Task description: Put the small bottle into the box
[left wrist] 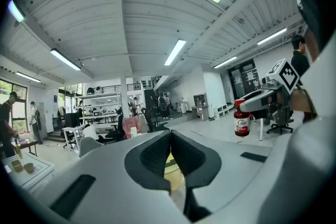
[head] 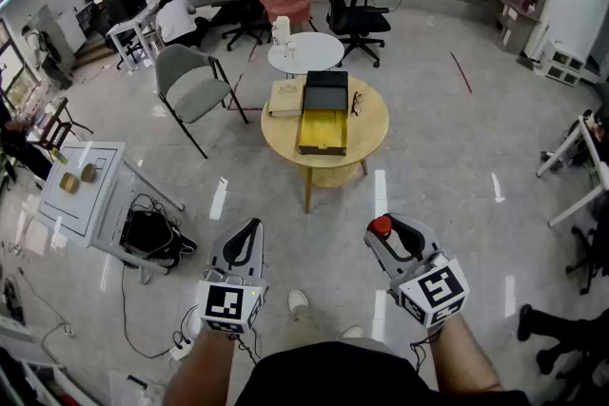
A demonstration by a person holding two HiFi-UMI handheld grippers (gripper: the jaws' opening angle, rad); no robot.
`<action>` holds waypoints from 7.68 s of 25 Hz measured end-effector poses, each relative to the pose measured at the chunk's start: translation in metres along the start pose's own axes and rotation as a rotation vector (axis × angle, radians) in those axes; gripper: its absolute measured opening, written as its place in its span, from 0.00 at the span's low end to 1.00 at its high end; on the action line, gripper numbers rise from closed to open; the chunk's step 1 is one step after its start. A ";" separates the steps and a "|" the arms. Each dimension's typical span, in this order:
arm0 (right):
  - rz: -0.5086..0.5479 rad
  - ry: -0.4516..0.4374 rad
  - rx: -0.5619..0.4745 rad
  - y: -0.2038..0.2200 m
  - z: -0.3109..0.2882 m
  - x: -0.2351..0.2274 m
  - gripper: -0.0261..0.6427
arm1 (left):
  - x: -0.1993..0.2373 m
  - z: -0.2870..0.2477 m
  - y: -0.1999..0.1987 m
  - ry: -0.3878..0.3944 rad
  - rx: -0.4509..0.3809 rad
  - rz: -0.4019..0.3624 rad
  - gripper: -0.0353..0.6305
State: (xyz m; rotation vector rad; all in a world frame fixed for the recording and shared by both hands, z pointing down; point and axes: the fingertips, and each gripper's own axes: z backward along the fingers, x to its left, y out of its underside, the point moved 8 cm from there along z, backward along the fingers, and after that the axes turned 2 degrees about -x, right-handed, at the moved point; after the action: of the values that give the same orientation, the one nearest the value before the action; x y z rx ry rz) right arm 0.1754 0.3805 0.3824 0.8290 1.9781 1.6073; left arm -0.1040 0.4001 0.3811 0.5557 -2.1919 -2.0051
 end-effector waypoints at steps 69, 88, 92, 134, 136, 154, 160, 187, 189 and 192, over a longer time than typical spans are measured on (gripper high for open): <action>-0.093 0.076 0.034 -0.039 -0.237 -0.166 0.27 | 0.154 -0.282 0.032 0.130 0.026 0.053 0.08; -0.109 0.045 0.045 -0.030 -0.277 -0.273 0.27 | 0.133 -0.401 0.025 0.163 0.052 0.080 0.08; -0.117 0.027 0.043 -0.031 -0.286 -0.293 0.27 | 0.135 -0.414 0.021 0.136 0.068 0.078 0.08; -0.114 -0.080 0.048 -0.045 -0.406 -0.332 0.27 | 0.214 -0.483 0.020 0.040 0.069 0.066 0.08; -0.110 -0.077 0.052 -0.046 -0.419 -0.332 0.27 | 0.225 -0.492 0.022 0.049 0.066 0.062 0.08; -0.152 -0.070 0.158 -0.019 -0.516 -0.337 0.27 | 0.286 -0.551 0.064 0.114 0.169 0.069 0.08; -0.163 -0.076 0.230 0.006 -0.546 -0.336 0.27 | 0.293 -0.566 0.083 0.143 0.213 0.072 0.08; -0.180 -0.107 0.549 0.142 -0.608 -0.336 0.27 | 0.310 -0.576 0.122 0.128 0.296 0.110 0.08; -0.175 -0.112 0.572 0.152 -0.611 -0.337 0.27 | 0.311 -0.576 0.125 0.125 0.302 0.112 0.08; -0.169 -0.112 0.601 0.164 -0.617 -0.337 0.27 | 0.315 -0.576 0.126 0.119 0.307 0.113 0.08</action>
State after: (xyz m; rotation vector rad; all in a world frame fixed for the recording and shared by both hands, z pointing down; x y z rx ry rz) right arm 0.0240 -0.2655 0.6671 0.9044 2.4042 0.8496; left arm -0.2290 -0.2414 0.5222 0.5533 -2.4112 -1.5492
